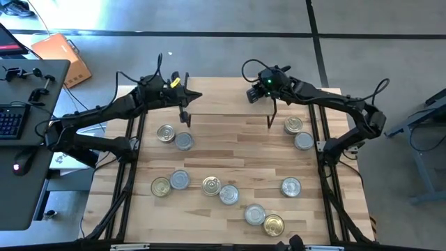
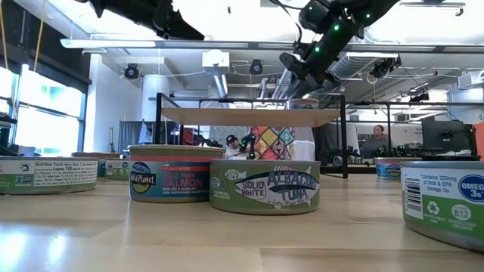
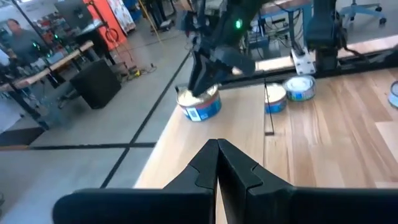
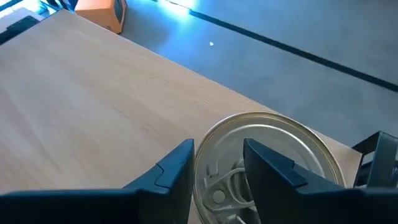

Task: Stack canned seafood by type on shelf
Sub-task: Put the bottom right blue tuna can on the shelf, then put the bottom left light green tuna can on the shelf

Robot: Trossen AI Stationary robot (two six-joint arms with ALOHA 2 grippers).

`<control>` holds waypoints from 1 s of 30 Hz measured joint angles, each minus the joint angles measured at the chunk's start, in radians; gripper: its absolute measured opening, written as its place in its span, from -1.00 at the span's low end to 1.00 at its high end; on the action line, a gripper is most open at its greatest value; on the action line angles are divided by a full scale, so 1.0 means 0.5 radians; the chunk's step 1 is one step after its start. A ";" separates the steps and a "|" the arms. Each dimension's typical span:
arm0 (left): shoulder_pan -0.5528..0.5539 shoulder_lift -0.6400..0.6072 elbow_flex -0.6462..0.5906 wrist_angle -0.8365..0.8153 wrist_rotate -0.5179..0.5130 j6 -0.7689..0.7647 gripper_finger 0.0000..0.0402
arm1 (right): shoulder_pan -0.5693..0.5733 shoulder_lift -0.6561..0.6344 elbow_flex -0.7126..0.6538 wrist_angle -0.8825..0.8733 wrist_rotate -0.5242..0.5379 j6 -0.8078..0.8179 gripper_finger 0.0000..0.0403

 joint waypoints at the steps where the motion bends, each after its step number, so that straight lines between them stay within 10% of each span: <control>1: -0.003 0.002 -0.007 -0.012 0.000 -0.011 -1.00 | 0.000 -0.012 0.000 0.003 -0.001 -0.024 -0.37; 30: -0.293 0.001 -0.134 -0.060 -0.150 -0.277 -1.00 | -0.259 -0.072 0.001 -0.136 -0.051 -0.168 -0.36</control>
